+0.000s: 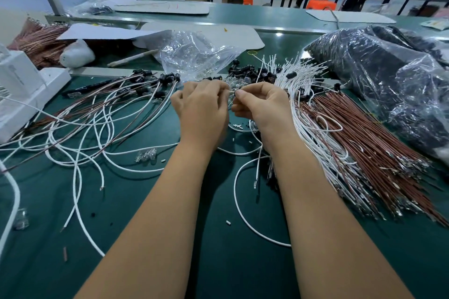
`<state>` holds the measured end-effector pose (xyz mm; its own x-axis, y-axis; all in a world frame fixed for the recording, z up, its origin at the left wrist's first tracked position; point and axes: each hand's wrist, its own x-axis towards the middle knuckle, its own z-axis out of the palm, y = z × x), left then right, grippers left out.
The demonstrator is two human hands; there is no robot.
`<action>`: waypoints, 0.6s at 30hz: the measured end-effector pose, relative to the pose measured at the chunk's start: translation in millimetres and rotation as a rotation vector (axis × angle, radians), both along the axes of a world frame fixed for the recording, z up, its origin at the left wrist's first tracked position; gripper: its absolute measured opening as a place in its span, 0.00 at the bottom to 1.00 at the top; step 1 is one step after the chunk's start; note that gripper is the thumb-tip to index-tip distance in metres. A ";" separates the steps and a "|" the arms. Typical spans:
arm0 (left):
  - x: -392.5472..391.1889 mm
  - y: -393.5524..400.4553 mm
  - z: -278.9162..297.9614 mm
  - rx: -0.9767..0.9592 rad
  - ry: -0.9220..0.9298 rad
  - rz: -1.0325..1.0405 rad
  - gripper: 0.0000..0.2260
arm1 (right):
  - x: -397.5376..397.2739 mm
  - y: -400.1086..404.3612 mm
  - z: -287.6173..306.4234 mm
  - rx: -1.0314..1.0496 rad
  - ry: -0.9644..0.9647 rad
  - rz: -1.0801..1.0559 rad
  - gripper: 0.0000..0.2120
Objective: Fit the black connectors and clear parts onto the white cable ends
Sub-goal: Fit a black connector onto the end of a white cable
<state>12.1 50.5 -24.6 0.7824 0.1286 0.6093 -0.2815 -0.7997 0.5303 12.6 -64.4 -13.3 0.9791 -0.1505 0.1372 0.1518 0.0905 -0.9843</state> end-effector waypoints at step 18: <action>2.5 -9.1 -9.6 0.106 0.108 -0.265 0.07 | -20.9 -111.6 31.3 -1.162 0.286 -0.582 0.21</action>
<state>14.6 41.4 -34.2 0.8410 -0.1489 0.5201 -0.4346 -0.7585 0.4856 -8.2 -176.1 18.0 0.8280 -0.4905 0.2717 -0.3422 -0.8259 -0.4482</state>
